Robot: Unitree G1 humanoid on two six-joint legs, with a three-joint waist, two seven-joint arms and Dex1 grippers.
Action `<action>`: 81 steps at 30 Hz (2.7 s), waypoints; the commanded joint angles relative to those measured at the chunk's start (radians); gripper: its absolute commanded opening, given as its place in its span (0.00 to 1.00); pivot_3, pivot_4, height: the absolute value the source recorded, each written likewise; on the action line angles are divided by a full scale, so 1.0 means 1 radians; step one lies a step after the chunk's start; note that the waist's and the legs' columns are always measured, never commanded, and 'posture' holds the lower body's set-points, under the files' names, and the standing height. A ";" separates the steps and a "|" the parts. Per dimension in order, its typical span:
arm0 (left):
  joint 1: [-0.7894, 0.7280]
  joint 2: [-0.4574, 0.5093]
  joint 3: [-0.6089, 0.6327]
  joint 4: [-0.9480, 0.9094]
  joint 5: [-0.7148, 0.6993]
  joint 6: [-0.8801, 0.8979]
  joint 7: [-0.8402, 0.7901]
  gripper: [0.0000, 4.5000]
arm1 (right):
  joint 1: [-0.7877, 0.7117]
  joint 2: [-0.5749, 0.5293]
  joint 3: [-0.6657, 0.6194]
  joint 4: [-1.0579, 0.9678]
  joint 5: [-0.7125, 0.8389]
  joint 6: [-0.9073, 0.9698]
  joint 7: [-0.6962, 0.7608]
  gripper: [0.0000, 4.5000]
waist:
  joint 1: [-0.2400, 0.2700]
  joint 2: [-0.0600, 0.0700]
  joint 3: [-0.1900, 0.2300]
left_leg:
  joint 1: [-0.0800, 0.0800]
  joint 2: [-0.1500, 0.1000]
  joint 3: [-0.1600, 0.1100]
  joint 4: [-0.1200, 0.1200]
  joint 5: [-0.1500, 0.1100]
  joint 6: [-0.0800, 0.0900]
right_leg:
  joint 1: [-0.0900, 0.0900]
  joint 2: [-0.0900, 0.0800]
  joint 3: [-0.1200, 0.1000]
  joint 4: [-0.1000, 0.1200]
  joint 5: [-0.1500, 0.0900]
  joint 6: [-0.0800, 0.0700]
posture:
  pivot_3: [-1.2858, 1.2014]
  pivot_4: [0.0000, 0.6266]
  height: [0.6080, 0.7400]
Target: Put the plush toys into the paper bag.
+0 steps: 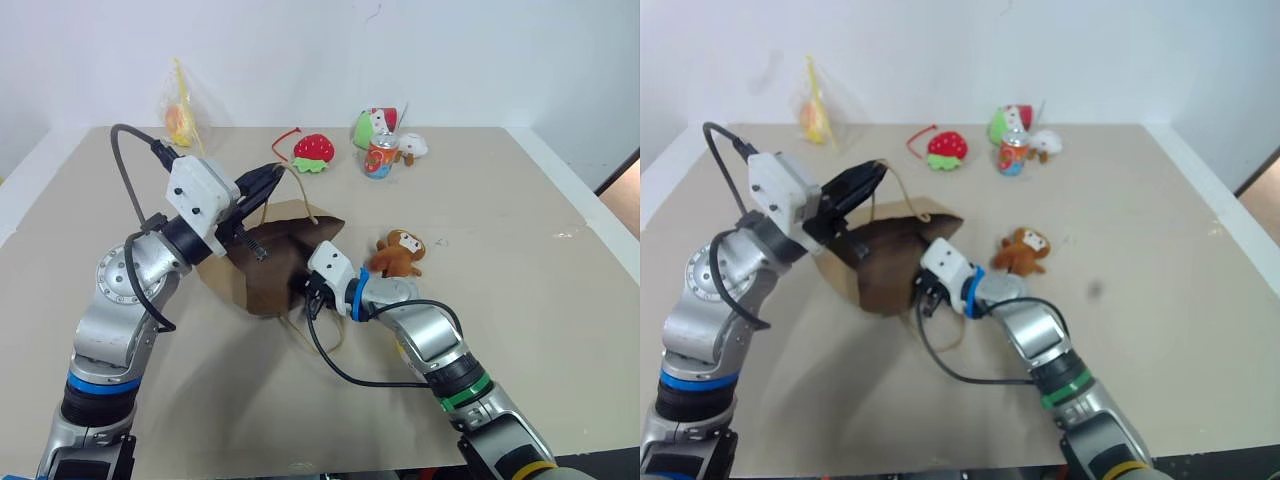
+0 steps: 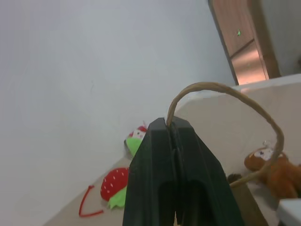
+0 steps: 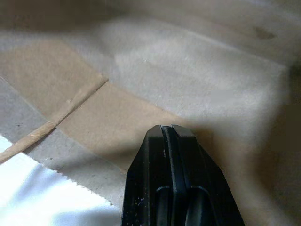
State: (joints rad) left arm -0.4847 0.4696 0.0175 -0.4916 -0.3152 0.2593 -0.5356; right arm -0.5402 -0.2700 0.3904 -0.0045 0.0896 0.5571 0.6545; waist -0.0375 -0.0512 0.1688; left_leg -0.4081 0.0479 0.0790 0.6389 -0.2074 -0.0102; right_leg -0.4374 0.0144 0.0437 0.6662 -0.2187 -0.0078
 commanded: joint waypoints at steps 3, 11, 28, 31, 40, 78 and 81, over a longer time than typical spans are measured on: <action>-0.057 0.009 0.020 -0.058 -0.028 -0.033 -0.023 0.00 | -0.001 0.001 -0.002 -0.031 -0.007 -0.003 0.009 0.02 | 0.000 0.000 0.000 | 0.000 0.000 0.000 0.000 0.000 0.000 | 0.000 0.000 0.000 0.000 0.000 0.000 | 0.52 0.24 1.00; -0.065 0.015 0.014 -0.075 -0.023 -0.066 -0.043 0.00 | -0.007 -0.001 -0.007 -0.025 -0.015 -0.004 0.022 0.02 | -0.001 0.000 0.000 | 0.000 0.000 0.000 0.000 0.000 0.000 | 0.000 0.000 0.000 0.000 0.000 0.000 | 0.52 0.24 1.00; -0.031 0.021 0.014 -0.049 0.032 -0.067 -0.016 0.00 | -0.005 -0.006 -0.010 -0.023 -0.019 -0.011 0.033 0.02 | -0.001 0.000 0.000 | 0.000 0.000 0.000 0.000 0.000 0.000 | 0.000 0.000 0.000 0.000 0.000 0.000 | 0.52 0.24 1.00; 0.013 0.018 0.003 -0.047 0.025 -0.041 -0.015 0.00 | -0.005 -0.007 -0.021 -0.035 -0.010 -0.013 0.037 0.02 | -0.001 0.000 0.000 | 0.000 0.000 0.000 0.000 0.000 0.000 | 0.000 0.000 0.000 0.000 0.000 0.000 | 0.52 0.24 1.00; 0.059 0.002 -0.004 -0.026 0.028 -0.034 -0.016 0.00 | 0.014 -0.062 -0.090 -0.181 0.058 0.055 0.078 0.31 | 0.000 0.000 0.000 | 0.000 0.000 0.000 0.000 0.000 0.000 | 0.000 0.000 0.000 0.000 0.000 0.000 | 0.52 0.24 1.00; 0.090 0.014 -0.037 0.007 0.057 -0.091 -0.075 0.00 | 0.433 -0.778 -0.346 -0.366 0.285 -0.019 0.553 0.50 | 0.003 -0.001 0.001 | 0.001 -0.003 -0.001 0.000 0.001 0.000 | 0.002 0.000 -0.001 -0.002 0.000 0.002 | 0.52 0.24 1.00; 0.087 0.011 -0.037 0.009 0.058 -0.090 -0.074 0.00 | 0.438 -0.786 -0.337 -0.351 0.257 -0.072 0.559 0.32 | 0.004 -0.001 0.001 | 0.001 -0.003 -0.001 0.000 0.001 0.000 | 0.002 0.000 -0.001 -0.002 0.000 0.002 | 0.52 0.24 1.00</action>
State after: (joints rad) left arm -0.3826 0.4809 -0.0325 -0.4707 -0.2600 0.1929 -0.6149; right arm -0.1168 -1.0407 0.0387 -0.3671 0.3711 0.4889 1.2037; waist -0.0336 -0.0518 0.1699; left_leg -0.4058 0.0456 0.0777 0.6391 -0.2067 -0.0097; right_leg -0.4341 0.0142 0.0425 0.6645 -0.2188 -0.0054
